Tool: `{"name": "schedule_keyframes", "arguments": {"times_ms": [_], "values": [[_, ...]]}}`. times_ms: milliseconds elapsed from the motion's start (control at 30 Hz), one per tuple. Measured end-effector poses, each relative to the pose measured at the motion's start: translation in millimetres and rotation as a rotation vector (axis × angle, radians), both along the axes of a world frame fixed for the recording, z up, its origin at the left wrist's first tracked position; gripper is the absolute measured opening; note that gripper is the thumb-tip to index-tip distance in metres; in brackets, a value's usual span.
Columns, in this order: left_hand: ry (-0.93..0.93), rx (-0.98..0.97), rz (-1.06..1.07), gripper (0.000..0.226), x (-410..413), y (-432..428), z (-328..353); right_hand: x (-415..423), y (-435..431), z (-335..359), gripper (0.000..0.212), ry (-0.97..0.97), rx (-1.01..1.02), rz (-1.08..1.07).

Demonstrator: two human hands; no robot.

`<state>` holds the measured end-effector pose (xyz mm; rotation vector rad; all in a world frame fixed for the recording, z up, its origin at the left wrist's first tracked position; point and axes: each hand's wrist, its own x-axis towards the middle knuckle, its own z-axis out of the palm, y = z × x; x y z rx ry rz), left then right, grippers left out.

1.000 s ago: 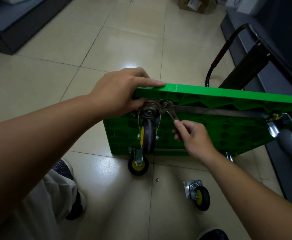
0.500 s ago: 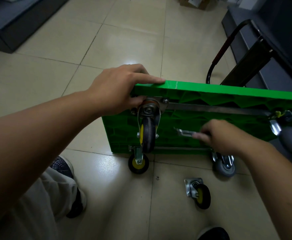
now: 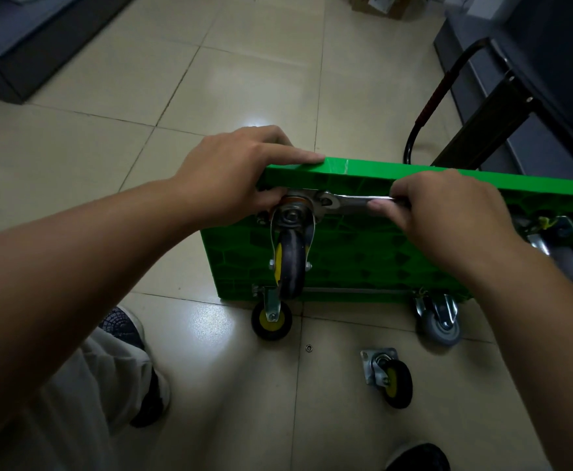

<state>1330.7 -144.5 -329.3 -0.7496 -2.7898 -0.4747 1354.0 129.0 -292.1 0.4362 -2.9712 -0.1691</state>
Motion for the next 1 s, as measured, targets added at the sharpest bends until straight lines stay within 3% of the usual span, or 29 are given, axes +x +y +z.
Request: {"name": "schedule_keyframes", "arguments": {"times_ms": [267, 400, 533, 733, 1000], "values": [[0.003, 0.009, 0.0, 0.062, 2, 1, 1, -5, -1, -14, 0.048, 0.011, 0.038, -0.057], [-0.003, 0.012, 0.006, 0.062, -1, 0, 0, -5, 6, -30, 0.048, 0.176, 0.012, 0.034], [0.002, 0.019, 0.006, 0.062, 1, 0, -1, 1, 10, -55, 0.043, 0.291, -0.163, 0.035], [0.021, 0.002, -0.003, 0.061, 6, 1, -2, 14, 0, -115, 0.046, 0.217, -0.59, -0.114], [0.024, 0.003, -0.008, 0.061, 4, 0, -2, 11, 2, -116, 0.058, 0.126, -0.642, -0.115]]}}
